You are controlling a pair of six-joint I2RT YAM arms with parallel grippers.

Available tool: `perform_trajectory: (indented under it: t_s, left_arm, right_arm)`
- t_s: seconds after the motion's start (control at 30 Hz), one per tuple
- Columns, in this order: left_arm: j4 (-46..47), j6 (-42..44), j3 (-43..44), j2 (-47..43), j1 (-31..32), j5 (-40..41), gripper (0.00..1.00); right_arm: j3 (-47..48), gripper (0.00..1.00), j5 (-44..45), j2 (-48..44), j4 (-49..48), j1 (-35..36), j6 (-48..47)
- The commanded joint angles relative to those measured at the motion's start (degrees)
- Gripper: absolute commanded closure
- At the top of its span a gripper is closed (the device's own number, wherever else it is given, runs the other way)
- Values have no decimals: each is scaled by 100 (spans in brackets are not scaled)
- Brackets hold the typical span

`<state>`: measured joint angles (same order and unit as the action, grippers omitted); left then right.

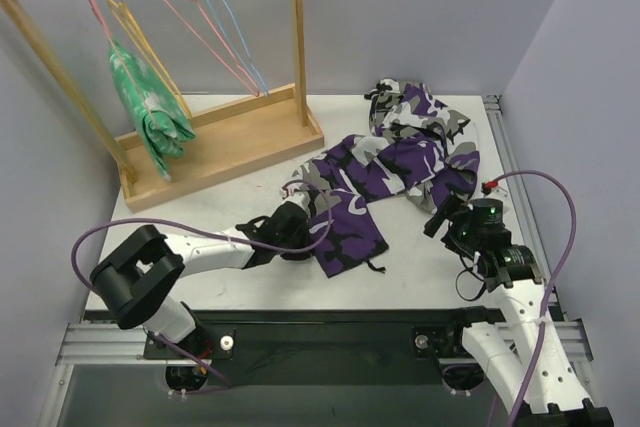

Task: Place the trousers on the hanger
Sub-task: Flatten out the trousers at the center of the board.

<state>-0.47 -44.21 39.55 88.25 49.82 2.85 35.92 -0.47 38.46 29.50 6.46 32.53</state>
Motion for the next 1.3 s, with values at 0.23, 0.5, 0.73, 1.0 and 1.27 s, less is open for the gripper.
perform_trajectory:
  t_s: [0.23,0.5,0.73,1.0,1.27]
  left_arm:
    - [-2149,-255,-649,-3584,-1325,2122,100]
    - [-2151,-159,-827,-4054,-1459,1385,74]
    - [-2062,-44,394,-2182,36,2387,22]
    - [-1991,368,1564,-468,625,1939,19]
    - [-2255,422,2187,832,757,1218,18]
  right_arm:
    - [836,11,12,1567,-787,-31,-458]
    - [1233,12,-383,2718,-1359,-119,-564]
    - [1181,11,-691,2790,-1359,-127,-362]
    - [688,12,-858,2228,-1139,-154,-98]
    - [600,12,-797,1894,-814,-171,-55]
